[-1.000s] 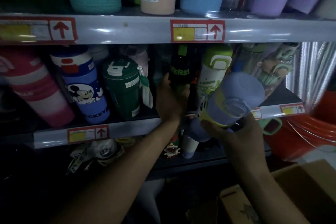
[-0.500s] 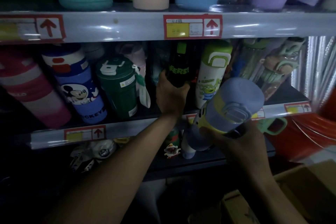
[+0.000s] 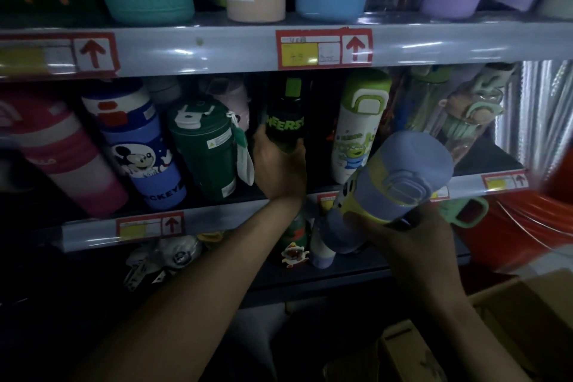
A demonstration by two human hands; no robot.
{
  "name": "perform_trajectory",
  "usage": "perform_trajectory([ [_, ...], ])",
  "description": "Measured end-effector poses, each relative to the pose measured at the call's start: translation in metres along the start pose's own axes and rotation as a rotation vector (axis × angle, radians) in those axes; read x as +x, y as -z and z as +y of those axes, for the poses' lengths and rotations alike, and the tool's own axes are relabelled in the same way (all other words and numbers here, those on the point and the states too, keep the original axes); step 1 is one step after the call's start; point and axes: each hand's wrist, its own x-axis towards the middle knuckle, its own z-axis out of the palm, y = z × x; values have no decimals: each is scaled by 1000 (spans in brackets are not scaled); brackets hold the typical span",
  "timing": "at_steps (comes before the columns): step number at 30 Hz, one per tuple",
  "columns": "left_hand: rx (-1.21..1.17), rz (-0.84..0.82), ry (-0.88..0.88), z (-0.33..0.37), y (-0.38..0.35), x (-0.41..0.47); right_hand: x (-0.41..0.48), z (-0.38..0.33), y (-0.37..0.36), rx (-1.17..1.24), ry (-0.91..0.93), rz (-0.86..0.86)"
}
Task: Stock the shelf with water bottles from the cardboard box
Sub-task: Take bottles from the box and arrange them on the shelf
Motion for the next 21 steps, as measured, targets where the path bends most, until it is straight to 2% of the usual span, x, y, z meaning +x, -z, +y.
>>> perform_trajectory([
  [21,80,-10,55,-4,0,1,-2,4,-5,-15,7,-4],
])
